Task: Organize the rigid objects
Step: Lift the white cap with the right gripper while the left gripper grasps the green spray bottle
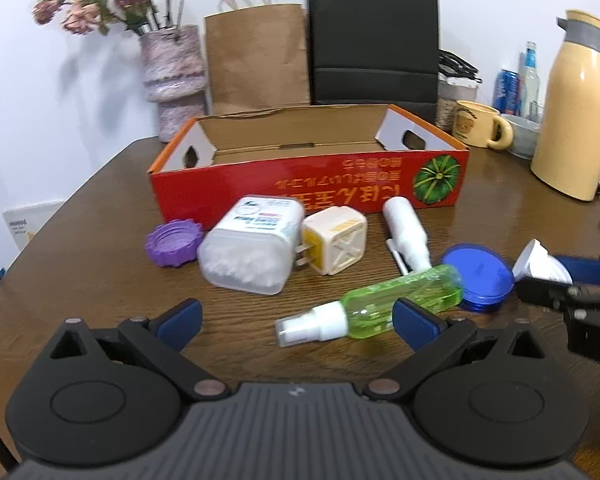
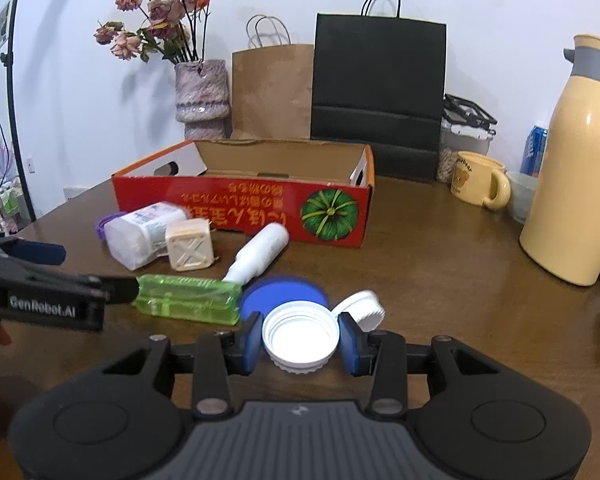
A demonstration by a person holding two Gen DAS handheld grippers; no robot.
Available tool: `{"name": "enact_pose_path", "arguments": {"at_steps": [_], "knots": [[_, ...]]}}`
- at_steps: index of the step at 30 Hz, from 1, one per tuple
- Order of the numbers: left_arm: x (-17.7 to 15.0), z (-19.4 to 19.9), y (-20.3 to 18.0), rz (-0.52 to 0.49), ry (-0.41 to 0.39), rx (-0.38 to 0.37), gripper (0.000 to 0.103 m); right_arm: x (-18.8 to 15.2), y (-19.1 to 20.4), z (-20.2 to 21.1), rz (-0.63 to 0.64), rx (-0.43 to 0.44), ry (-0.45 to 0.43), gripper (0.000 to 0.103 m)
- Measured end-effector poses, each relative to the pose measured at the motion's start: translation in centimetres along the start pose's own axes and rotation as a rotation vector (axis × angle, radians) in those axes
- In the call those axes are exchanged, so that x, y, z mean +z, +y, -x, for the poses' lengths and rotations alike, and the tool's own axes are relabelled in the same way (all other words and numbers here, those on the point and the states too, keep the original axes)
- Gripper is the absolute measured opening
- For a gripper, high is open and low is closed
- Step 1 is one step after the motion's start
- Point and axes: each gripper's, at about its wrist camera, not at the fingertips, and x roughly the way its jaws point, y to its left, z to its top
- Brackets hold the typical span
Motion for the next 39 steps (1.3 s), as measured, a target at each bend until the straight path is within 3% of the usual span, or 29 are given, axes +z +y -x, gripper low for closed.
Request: {"name": "enact_pose_path", "arguments": {"at_steps": [11, 21, 24, 29, 32, 39], "knots": [[0.4, -2.4, -2.5, -0.088, 0.029, -0.054, 0.103, 1.7, -1.9, -1.2, 0.005, -0.017, -0.037, 0.039], [0.7, -4.4, -4.3, -0.177, 0.033, -0.115, 0.103, 1.3, -3.3, -2.5, -0.049, 0.035, -0.082, 0.039], [0.5, -4.7, -4.7, -0.192, 0.051, -0.121, 0.091, 1.1, -3.5, -2.5, -0.063, 0.044, -0.091, 0.039], [0.3, -4.0, -4.6, -0.177, 0.046, -0.142, 0.056, 0.7, -3.1, -2.2, -0.045, 0.046, -0.109, 0.039], [-0.1, -3.4, -4.2, -0.152, 0.053, -0.127, 0.042, 0.6, -3.0, -2.1, -0.042, 0.046, -0.117, 0.039], [-0.9, -2.0, -2.9, -0.082, 0.073, -0.102, 0.038, 0.4, -2.6, -1.9, -0.029, 0.039, -0.123, 0.039]]}}
